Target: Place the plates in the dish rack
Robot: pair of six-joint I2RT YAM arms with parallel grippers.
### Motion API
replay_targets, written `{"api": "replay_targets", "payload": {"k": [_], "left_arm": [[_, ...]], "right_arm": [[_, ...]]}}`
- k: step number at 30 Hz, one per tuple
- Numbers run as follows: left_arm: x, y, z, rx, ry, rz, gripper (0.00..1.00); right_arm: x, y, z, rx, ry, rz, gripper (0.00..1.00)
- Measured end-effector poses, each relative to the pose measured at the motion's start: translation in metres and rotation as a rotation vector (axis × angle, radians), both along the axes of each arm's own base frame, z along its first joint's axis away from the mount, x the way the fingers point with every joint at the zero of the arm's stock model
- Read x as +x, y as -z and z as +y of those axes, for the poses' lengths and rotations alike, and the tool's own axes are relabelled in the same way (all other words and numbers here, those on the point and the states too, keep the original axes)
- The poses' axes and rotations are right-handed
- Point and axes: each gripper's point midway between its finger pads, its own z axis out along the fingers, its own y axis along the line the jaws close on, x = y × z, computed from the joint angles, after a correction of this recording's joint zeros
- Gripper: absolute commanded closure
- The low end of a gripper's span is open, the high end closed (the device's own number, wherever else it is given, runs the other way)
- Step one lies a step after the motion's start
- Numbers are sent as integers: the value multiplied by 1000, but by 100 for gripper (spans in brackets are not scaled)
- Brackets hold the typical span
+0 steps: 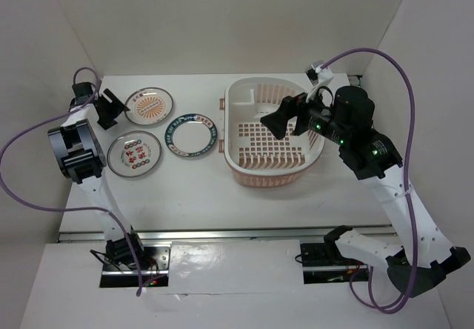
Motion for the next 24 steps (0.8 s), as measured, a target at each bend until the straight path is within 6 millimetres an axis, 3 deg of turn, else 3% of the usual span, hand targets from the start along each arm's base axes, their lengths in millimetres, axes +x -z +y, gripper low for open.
{"api": "replay_targets", "payload": {"k": [2, 5, 16, 21, 24], "left_arm": [[2, 9, -1, -14, 9, 8, 24], [7, 12, -1, -33, 26, -9, 30], [21, 12, -9, -87, 85, -61, 31], [25, 16, -11, -101, 93, -76, 52], [25, 19, -12, -109, 91, -74, 55]], "right_arm": [[2, 2, 0, -4, 5, 4, 0], [5, 5, 1, -9, 8, 12, 0], [11, 13, 4, -22, 10, 35, 0], [12, 13, 4, -22, 10, 36, 0], [12, 13, 4, -22, 10, 35, 0]]}}
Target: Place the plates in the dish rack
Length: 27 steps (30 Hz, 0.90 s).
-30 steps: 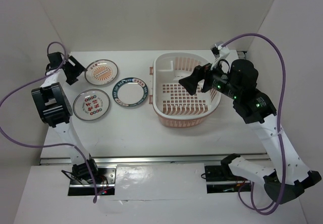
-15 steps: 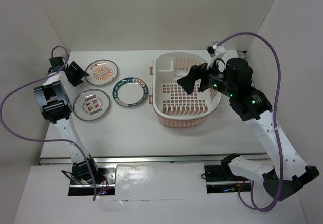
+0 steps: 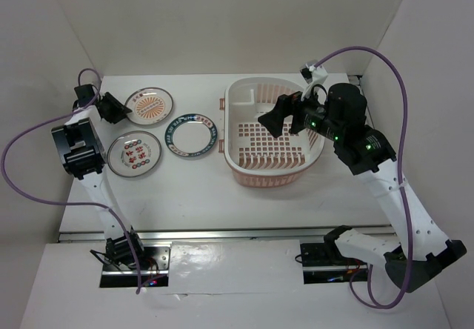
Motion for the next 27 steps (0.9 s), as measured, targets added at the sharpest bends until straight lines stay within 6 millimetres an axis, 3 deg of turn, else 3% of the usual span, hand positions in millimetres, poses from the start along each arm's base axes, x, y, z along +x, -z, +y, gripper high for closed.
{"api": "replay_targets", "payload": {"k": [5, 6, 7, 8, 9, 11, 15, 21, 27], "left_arm": [[2, 0, 0, -7, -4, -6, 55], [2, 0, 0, -6, -4, -7, 62], [2, 0, 0, -6, -6, -8, 62], [2, 2, 1, -1, -9, -5, 74], [3, 3, -1, -5, -8, -4, 80], [4, 3, -3, -15, 1, -8, 82], [14, -6, -2, -10, 10, -34, 100], [19, -4, -4, -27, 13, -30, 100], [22, -14, -14, -90, 32, -60, 100]], "right_arm": [[0, 0, 0, 0, 0, 0, 0], [0, 0, 0, 0, 0, 0, 0], [0, 0, 0, 0, 0, 0, 0], [0, 0, 0, 0, 0, 0, 0], [0, 0, 0, 0, 0, 0, 0], [0, 0, 0, 0, 0, 0, 0], [0, 0, 0, 0, 0, 0, 0], [2, 3, 1, -1, 1, 4, 0], [8, 12, 3, 1, 15, 39, 0]]}}
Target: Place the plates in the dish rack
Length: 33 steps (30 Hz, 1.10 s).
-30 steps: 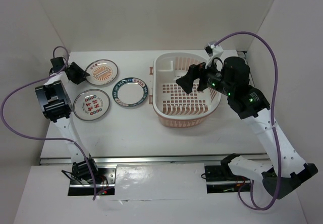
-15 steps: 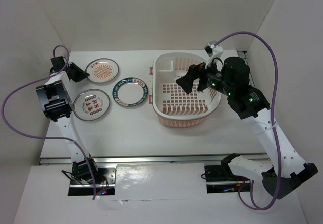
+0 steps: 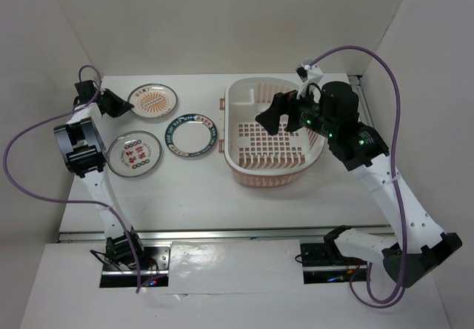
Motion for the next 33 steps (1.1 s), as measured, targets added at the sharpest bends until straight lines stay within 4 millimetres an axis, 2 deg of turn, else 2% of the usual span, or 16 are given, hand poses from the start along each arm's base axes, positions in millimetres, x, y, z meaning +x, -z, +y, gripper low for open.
{"api": "replay_targets", "payload": {"k": [4, 7, 9, 13, 16, 18, 21, 24, 28, 30, 33], "left_arm": [[0, -26, -13, -8, 13, -25, 100], [-1, -69, -25, 13, 35, -84, 100], [-6, -105, -36, 22, 60, -143, 100], [-40, -188, -59, 49, 105, -287, 100], [-76, -229, -83, 51, 132, -368, 100], [-102, -246, -105, 55, 162, -402, 100], [-144, -265, -155, 44, 242, -448, 100], [-187, -282, -200, 28, 333, -502, 100], [-236, -308, -229, 26, 420, -596, 100], [-249, -320, -237, 31, 447, -636, 100], [-262, -329, -253, 26, 497, -670, 100]], "right_arm": [[8, 7, 1, 0, 24, 27, 0], [13, 10, 4, 9, 28, 22, 0], [14, 14, 7, 17, 20, 17, 0], [14, 20, 15, 30, -11, 15, 0], [17, 6, 22, 48, -32, -20, 0], [23, -14, 27, 66, -41, -62, 0], [37, -46, 33, 98, -43, -145, 0], [48, -60, 32, 118, -40, -186, 0], [67, -53, 27, 123, -31, -170, 0], [71, -43, 28, 121, -35, -145, 0], [68, -27, 34, 124, -71, -104, 0]]}}
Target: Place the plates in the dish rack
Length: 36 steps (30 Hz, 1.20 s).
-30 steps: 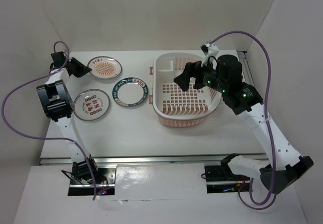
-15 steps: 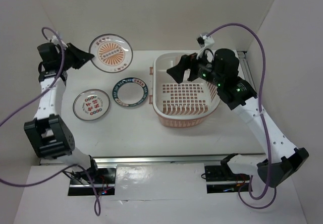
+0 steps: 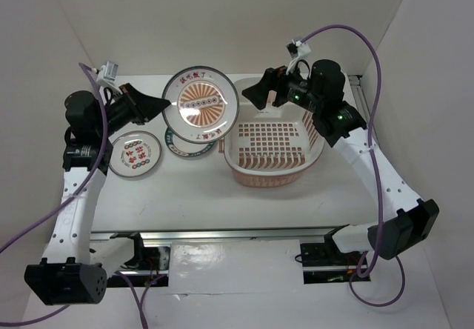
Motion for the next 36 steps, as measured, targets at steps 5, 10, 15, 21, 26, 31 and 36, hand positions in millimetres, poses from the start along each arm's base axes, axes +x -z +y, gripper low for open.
{"api": "replay_targets", "payload": {"k": [5, 10, 15, 21, 26, 31, 36], "left_arm": [[-12, 0, -29, 2, 96, -1, 100], [-14, 9, -52, 5, 155, 27, 100], [-12, 8, -59, -6, 166, 21, 100], [-5, 11, -59, -9, 149, 23, 100], [0, 13, -58, -5, 137, 14, 34], [-6, 15, -60, 1, 130, 30, 0], [-32, 23, -53, 42, 110, 41, 0]], "right_arm": [[-7, 19, 10, 24, -59, 43, 0], [-15, 24, 15, 51, -103, 63, 14], [-26, 22, 22, 75, -151, 63, 78], [-28, 22, 26, 106, -145, 99, 100], [-25, 21, 25, 118, -106, 121, 100], [-24, 13, 24, 26, 22, 125, 100], [-13, -23, -11, -41, 293, 63, 100]]}}
